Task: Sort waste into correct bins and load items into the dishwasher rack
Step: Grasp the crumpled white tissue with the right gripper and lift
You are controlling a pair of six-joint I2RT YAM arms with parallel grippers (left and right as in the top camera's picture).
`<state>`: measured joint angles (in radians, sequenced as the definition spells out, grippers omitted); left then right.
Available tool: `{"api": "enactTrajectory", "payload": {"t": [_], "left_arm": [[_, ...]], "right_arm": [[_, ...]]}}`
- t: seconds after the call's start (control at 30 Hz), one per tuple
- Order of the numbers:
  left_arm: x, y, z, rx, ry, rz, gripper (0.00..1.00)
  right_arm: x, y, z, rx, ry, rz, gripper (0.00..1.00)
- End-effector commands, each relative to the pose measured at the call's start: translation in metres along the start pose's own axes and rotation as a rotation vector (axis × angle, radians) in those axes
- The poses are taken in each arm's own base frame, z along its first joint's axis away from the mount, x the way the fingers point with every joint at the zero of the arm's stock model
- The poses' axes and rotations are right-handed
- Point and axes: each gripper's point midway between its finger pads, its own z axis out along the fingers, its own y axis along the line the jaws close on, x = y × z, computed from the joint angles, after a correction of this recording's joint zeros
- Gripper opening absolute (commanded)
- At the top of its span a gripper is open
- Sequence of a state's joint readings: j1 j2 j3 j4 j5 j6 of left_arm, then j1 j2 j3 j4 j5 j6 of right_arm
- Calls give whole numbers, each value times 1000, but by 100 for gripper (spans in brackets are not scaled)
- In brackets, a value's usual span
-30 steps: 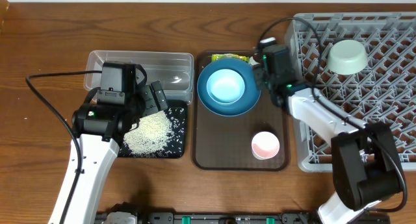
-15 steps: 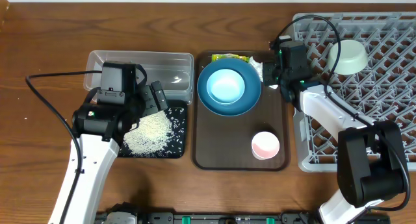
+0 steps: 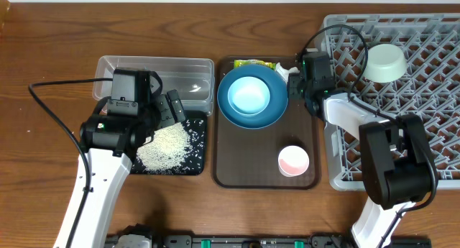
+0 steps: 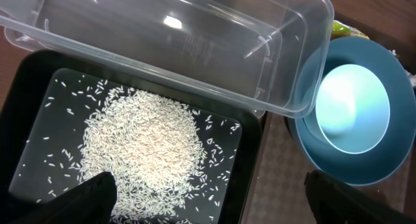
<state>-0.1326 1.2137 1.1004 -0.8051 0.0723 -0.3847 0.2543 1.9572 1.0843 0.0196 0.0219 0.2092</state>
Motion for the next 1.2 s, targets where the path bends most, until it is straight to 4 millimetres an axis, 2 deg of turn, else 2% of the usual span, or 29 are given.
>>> {"api": "enactTrajectory", "payload": {"t": [0.0, 0.2, 0.27, 0.5, 0.67, 0.73, 0.93, 1.17], "left_arm": [[-7, -2, -5, 4, -19, 7, 95], [-7, -2, -5, 4, -19, 7, 95], [-7, -2, -5, 4, -19, 7, 95], [-7, -2, -5, 4, -19, 7, 95], [-7, -2, -5, 4, -19, 7, 95], [-7, -2, -5, 5, -19, 7, 95], [-7, -2, -5, 4, -19, 7, 95], [-7, -2, -5, 4, -19, 7, 95]], "right_arm": [[-9, -2, -4, 1, -29, 19, 29], [-49, 0, -34, 9, -151, 7, 5], [-63, 2, -48, 3, -194, -8, 1], [-114, 5, -118, -12, -364, -26, 1], [-127, 9, -149, -38, -416, -27, 1], [-127, 21, -154, -100, -416, -40, 1], [-126, 78, -170, -403, -424, -117, 1], [-128, 128, -186, -517, -480, -163, 1]]}}
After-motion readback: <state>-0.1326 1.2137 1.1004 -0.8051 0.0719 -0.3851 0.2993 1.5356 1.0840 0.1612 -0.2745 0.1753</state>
